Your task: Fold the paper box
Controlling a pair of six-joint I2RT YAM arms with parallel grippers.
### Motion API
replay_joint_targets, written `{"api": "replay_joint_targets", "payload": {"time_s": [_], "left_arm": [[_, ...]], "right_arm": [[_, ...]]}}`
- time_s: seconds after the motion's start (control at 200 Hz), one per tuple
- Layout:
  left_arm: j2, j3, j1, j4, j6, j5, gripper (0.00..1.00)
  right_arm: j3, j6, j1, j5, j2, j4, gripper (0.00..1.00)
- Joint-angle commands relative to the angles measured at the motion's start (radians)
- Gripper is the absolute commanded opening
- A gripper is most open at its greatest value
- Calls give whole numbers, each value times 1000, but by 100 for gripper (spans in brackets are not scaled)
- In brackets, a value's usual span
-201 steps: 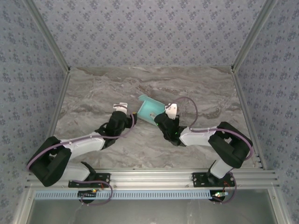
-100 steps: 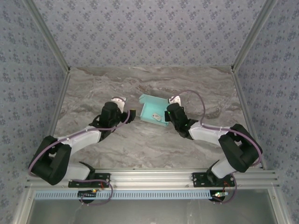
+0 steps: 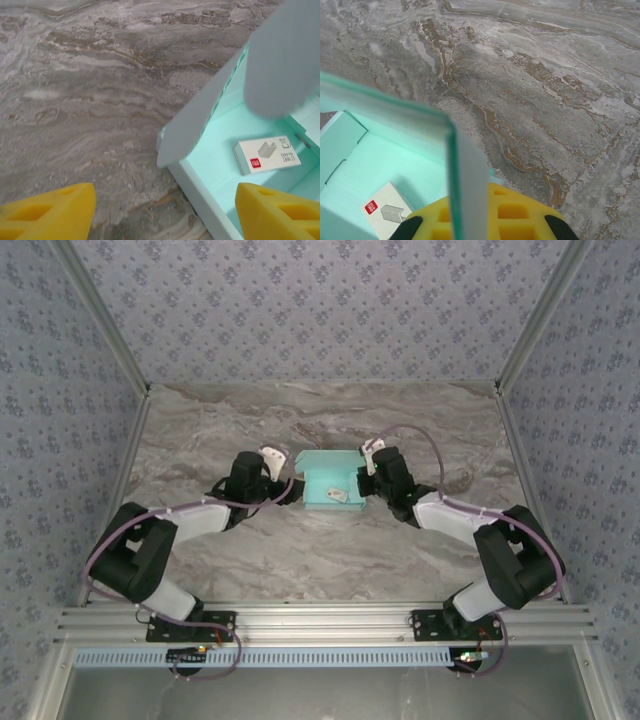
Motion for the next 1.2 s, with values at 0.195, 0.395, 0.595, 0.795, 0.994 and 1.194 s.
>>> {"api": "replay_joint_targets", "payload": {"time_s": [0.195,0.395,0.595,0.795,0.994,1.194], "left_arm": [[97,132,0,32,91,64,62],[121,165,-4,11,104,98,21],[110,160,-9,-6,118,98,3],[101,155,-11,-23,155,105,0],[96,155,-14,-23,161,109,0],[90,153,-17,-24,163,110,0]], "right_arm": [[60,-95,-56,-156,18,-147,3],[122,-104,-61,-162,31,-211,13],[153,-72,-64,-135,6,-312,36],[117,-19,-103,-168,-83,-449,53],[66,71,-211,-423,-100,-452,58],[53,171,-306,-601,-26,-345,56]]}}
